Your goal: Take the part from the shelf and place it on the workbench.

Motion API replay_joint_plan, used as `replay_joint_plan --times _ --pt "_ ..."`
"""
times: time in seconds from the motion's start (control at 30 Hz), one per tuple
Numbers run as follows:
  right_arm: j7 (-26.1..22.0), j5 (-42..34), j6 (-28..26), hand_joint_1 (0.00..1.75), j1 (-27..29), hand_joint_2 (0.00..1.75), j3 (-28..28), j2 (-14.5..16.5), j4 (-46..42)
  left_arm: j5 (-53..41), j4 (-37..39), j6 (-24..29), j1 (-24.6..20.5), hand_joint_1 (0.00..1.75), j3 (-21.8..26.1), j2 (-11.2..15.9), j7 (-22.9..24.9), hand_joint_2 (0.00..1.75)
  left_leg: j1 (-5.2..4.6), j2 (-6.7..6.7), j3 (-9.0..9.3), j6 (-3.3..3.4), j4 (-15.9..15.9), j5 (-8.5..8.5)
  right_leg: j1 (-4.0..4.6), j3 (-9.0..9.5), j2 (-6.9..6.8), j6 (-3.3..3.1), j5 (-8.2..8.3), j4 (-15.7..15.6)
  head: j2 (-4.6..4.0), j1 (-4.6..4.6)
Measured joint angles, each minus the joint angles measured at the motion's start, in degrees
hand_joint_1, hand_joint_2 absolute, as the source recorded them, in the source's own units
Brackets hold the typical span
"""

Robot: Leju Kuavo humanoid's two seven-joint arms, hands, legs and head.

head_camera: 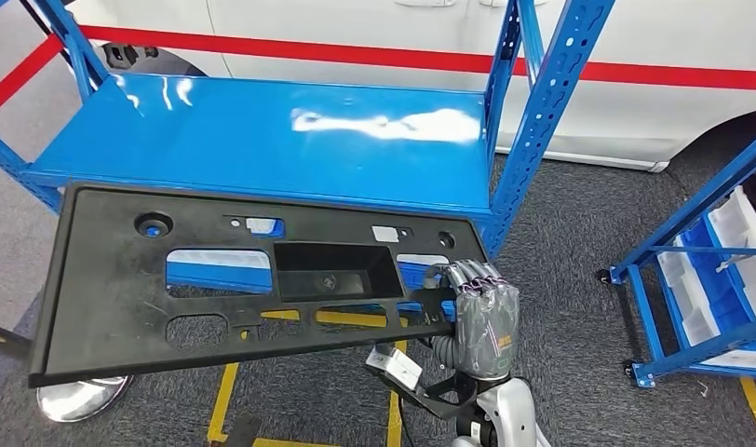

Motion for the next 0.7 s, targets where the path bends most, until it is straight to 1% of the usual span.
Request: replay_joint_plan --times 0.03,0.07,0.1,0.13,0.17,0.2,0.23,0.27,0.3,0.33,0.37,0.4,0.43,0.47,0.5,0.53,0.57,0.6,0.63,0.67,0.7 --pt "-0.19 -0.24 0.0 1.75 0.0 1.75 -0.03 0.0 0.02 0.01 0.0 0.0 -0.03 0.0 0.01 0.01 -0.01 1.75 -0.06 -0.02 2.67 0.31 -3.27 1.43 0.05 -0.69 0.02 0.11 0.46 0.21 0.0 -0.01" --pt "-0.4 -0.54 -0.01 1.75 0.0 1.75 -0.05 0.02 0.03 0.01 0.0 0.01 -0.08 0.0 0.01 0.02 -0.01 1.75 -0.22 -0.04 5.76 0.68 -7.6 1.79 0.17 -1.24 0.03 0.3 0.86 0.41 0.0 -0.01" --pt "-0.61 -0.92 -0.02 1.75 -0.01 1.75 -0.07 0.04 0.03 0.01 0.0 0.05 -0.14 0.0 0.02 0.04 -0.03 1.75 -0.39 -0.06 8.4 1.01 -11.56 1.48 0.24 -1.6 0.02 0.53 1.27 0.52 0.01 0.02" --pt "-0.78 -1.38 -0.02 1.75 -0.02 1.75 -0.08 0.06 0.03 0.01 0.0 0.1 -0.17 0.0 0.02 0.05 -0.05 1.75 -0.58 -0.08 10.03 1.31 -14.38 0.87 0.25 -1.76 -0.02 0.81 1.7 0.52 0.01 0.03" --pt "-0.95 -1.82 -0.01 1.75 -0.03 1.75 -0.08 0.09 0.03 0.01 0.0 0.16 -0.17 0.0 0.02 0.07 -0.07 1.75 -0.76 -0.08 10.71 1.54 -15.9 0.4 0.23 -1.83 -0.09 1.14 2.16 0.41 0.01 0.04" --pt "-1.19 -2.38 0.03 1.75 -0.03 1.75 -0.09 0.09 0.03 0.01 0.01 0.21 -0.12 0.0 0.02 0.05 -0.09 1.75 -0.71 -0.07 10.56 1.84 -16.34 0.69 0.21 -1.87 -0.13 1.48 2.63 0.2 0.01 0.06" --pt "-1.48 -2.97 0.1 1.75 -0.02 1.75 -0.1 0.09 0.03 0.01 0.01 0.24 -0.06 0.0 0.03 0.03 -0.09 1.75 -0.6 0.03 10.25 2.19 -16.57 1.27 0.16 -2.03 -0.06 1.83 2.58 0.23 0.01 0.05" --pt "-1.86 -3.66 0.22 1.75 -0.02 1.75 -0.11 0.09 0.03 0.01 0.02 0.26 -0.04 0.0 0.05 0.02 -0.09 1.75 -0.45 0.14 9.89 2.65 -16.78 1.91 0.14 -2.39 0.05 2.18 1.58 0.86 0.01 0.07" --pt "-2.28 -4.47 0.38 1.75 -0.01 1.75 -0.13 0.09 0.03 0.02 0.02 0.28 -0.03 0.0 0.07 0.0 -0.1 1.75 -0.28 0.25 9.41 3.08 -16.99 2.62 0.11 -3.01 0.17 2.49 -0.38 2.45 0.01 0.08" --pt "-2.66 -5.22 0.54 1.75 0.02 1.75 -0.15 0.08 0.03 0.03 0.02 0.3 -0.04 0.0 0.08 0.0 -0.11 1.75 -0.23 0.35 8.78 3.36 -17.0 3.22 -0.02 -3.88 0.27 2.76 -3.16 5.24 0.01 0.08" --pt "-2.99 -5.86 0.66 1.75 0.04 1.75 -0.15 0.08 0.03 0.03 0.02 0.32 -0.04 0.0 0.08 0.0 -0.13 1.75 -0.23 0.36 7.99 3.57 -16.88 3.75 -0.08 -4.85 0.3 2.98 -5.92 8.82 0.01 0.09" --pt "-3.25 -6.36 0.73 1.75 0.08 1.75 -0.15 0.05 0.04 0.03 0.02 0.33 -0.01 0.0 0.09 0.0 -0.13 1.75 -0.23 0.37 7.19 3.6 -16.68 4.23 -0.16 -5.68 0.3 3.17 -7.8 12.48 0.01 0.08" --pt "-3.44 -6.76 0.75 1.75 0.12 1.75 -0.15 0.03 0.06 0.03 0.02 0.33 0.01 0.0 0.09 0.0 -0.14 1.75 -0.22 0.37 6.37 3.56 -16.43 4.65 -0.25 -5.98 0.3 3.33 -8.41 15.19 0.01 0.08" --pt "-3.57 -7.05 0.78 1.75 0.14 1.75 -0.15 0.0 0.08 0.03 0.02 0.33 0.04 0.0 0.1 0.0 -0.15 1.75 -0.21 0.37 5.57 3.48 -16.13 5.02 -0.35 -5.39 0.29 3.42 -7.74 16.03 0.0 0.08" --pt "-3.67 -7.33 0.8 1.75 0.14 1.75 -0.16 -0.03 0.1 0.03 0.02 0.33 0.05 0.0 0.1 0.0 -0.16 1.75 -0.19 0.37 4.84 3.38 -15.77 5.3 -0.45 -3.7 0.28 3.42 -6.27 14.67 0.01 0.07" --pt "-3.77 -7.58 0.82 1.75 0.14 1.75 -0.16 -0.04 0.12 0.03 0.02 0.33 0.05 0.0 0.11 -0.01 -0.17 1.75 -0.19 0.36 4.23 3.26 -15.36 5.51 -0.53 -1.07 0.28 3.32 -4.73 11.38 0.01 0.07" --pt "-3.86 -7.81 0.84 1.75 0.11 1.75 -0.17 -0.04 0.11 0.03 0.02 0.33 0.04 0.0 0.11 -0.02 -0.17 1.75 -0.24 0.34 3.69 3.1 -14.96 5.66 -0.49 1.79 0.29 3.12 -4.08 7.32 0.01 0.07" --pt "-3.97 -8.04 0.85 1.75 0.08 1.75 -0.17 -0.03 0.11 0.03 0.02 0.33 0.04 0.0 0.12 -0.03 -0.17 1.75 -0.3 0.33 3.28 2.86 -14.62 5.84 -0.37 4.12 0.31 2.88 -4.0 3.68 0.01 0.05" --pt "-4.07 -8.24 0.86 1.75 0.08 1.75 -0.18 -0.03 0.11 0.03 0.02 0.33 0.03 0.0 0.13 -0.04 -0.18 1.75 -0.35 0.33 3.0 2.54 -14.39 6.07 -0.22 5.49 0.33 2.65 -4.3 1.25 0.01 0.05" --pt "-4.17 -8.45 0.87 1.75 0.09 1.75 -0.2 -0.03 0.11 0.03 0.02 0.33 0.03 0.0 0.14 -0.04 -0.19 1.75 -0.36 0.34 2.76 2.15 -14.31 6.38 -0.04 5.9 0.37 2.45 -4.71 0.14 0.01 0.04" --pt "-4.28 -8.67 0.89 1.75 0.12 1.75 -0.21 -0.04 0.11 0.03 0.02 0.33 0.06 0.0 0.14 -0.04 -0.19 1.75 -0.38 0.34 2.63 1.71 -14.33 6.75 0.01 5.73 0.38 2.16 -4.52 -0.21 0.02 0.03"
